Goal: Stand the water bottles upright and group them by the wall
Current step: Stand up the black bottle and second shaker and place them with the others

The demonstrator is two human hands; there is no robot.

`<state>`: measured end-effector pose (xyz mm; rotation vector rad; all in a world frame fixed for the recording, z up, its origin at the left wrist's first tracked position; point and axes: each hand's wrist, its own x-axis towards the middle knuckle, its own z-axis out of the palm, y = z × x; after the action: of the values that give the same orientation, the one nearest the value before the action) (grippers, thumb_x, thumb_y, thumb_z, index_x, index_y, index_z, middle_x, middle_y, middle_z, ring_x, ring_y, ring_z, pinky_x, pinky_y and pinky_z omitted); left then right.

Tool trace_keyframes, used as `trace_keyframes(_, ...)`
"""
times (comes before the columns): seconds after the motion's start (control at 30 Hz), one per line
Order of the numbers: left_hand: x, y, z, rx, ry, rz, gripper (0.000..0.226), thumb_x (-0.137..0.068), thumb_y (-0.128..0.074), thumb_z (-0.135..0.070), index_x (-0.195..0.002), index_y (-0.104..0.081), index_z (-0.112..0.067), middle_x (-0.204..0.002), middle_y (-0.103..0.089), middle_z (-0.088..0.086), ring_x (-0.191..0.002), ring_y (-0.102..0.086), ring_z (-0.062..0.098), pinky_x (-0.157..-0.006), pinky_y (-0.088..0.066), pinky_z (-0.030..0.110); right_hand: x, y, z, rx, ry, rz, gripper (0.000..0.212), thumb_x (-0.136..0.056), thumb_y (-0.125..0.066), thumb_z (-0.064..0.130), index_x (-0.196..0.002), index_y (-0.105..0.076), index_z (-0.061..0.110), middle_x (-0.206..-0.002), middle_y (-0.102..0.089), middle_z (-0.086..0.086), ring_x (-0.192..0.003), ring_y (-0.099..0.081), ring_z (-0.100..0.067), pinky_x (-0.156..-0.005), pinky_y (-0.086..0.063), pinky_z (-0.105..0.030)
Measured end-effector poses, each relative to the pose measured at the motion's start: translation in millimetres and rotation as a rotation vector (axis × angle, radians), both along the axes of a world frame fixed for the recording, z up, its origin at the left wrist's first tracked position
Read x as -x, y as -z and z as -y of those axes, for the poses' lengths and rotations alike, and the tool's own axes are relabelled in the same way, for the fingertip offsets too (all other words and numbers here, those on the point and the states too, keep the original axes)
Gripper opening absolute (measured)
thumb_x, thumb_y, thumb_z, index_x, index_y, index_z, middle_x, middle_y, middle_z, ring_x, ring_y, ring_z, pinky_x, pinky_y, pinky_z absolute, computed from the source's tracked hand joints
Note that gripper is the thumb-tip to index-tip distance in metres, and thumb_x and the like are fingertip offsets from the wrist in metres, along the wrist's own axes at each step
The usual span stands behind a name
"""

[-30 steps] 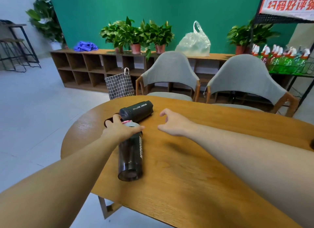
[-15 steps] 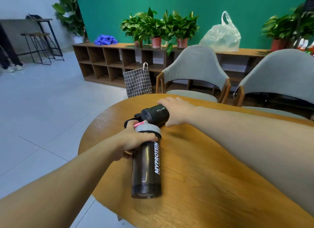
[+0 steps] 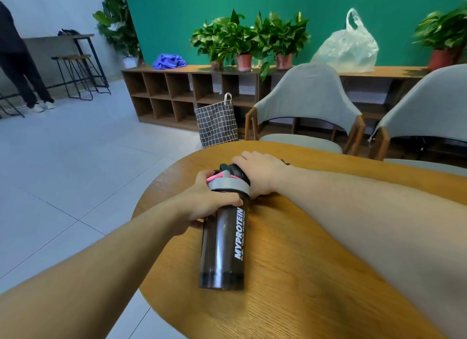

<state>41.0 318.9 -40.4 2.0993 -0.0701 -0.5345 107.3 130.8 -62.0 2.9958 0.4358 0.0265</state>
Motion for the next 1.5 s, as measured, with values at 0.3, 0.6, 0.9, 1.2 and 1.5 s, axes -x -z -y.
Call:
trace_keyframes(0.3, 14, -21, 24, 0.103, 0.027, 0.112, 0.097, -0.075, -0.084, -0.029, -0.149, -0.022, -0.040, -0.117, -0.059, 0.006, -0.097, -0.068, 0.024, -0.076, -0.060, 0.040, 45, -23, 38, -0.502, 0.381, 0.060, 0.124, -0.066, -0.088, 0.037, -0.153, 0.001, 0.039, -0.148, -0.035, -0.016, -0.131, -0.042, -0.041, -0.100, -0.045, -0.050)
trace_keyframes(0.6, 46, -41, 81, 0.244, 0.091, 0.268, 0.103, -0.073, -0.087, -0.019, -0.150, -0.020, -0.030, -0.119, -0.053, 0.006, -0.096, -0.065, 0.020, -0.063, -0.055, 0.026, 132, -60, 108, -0.905, 0.518, 0.204, 0.115, -0.059, -0.087, 0.037, -0.150, -0.017, 0.033, -0.139, -0.047, -0.009, -0.121, -0.050, -0.032, -0.101, -0.046, -0.049)
trace_keyframes(0.9, 111, -56, 177, 0.349, 0.295, 0.400, 0.087, -0.075, -0.087, -0.014, -0.136, -0.027, -0.029, -0.125, -0.049, 0.006, -0.100, -0.059, 0.017, -0.067, -0.052, 0.023, 290, -66, 191, -1.284, 0.653, 0.209, 0.125, -0.063, -0.091, 0.009, -0.152, -0.008, 0.036, -0.146, -0.045, 0.000, -0.127, -0.046, -0.021, -0.101, -0.040, -0.041)
trace_keyframes(1.2, 206, -52, 287, 0.438, 0.488, 0.408, 0.096, -0.070, -0.090, -0.009, -0.144, -0.030, -0.024, -0.127, -0.048, 0.003, -0.102, -0.056, 0.014, -0.068, -0.050, 0.018, 431, -62, 263, -1.329, 0.860, 0.322, 0.120, -0.062, -0.091, 0.010, -0.151, -0.014, 0.036, -0.140, -0.047, 0.001, -0.117, -0.043, -0.019, -0.098, -0.042, -0.045)
trace_keyframes(1.5, 293, -33, 378, 0.489, 0.636, 0.378, 0.099, -0.066, -0.093, -0.014, -0.144, -0.034, -0.024, -0.132, -0.051, 0.003, -0.113, -0.055, 0.015, -0.075, -0.049, 0.018, 544, -53, 332, -1.277, 0.962, 0.452, 0.117, -0.063, -0.091, 0.010, -0.150, -0.015, 0.032, -0.125, -0.049, 0.010, -0.117, -0.046, -0.014, -0.096, -0.037, -0.033)
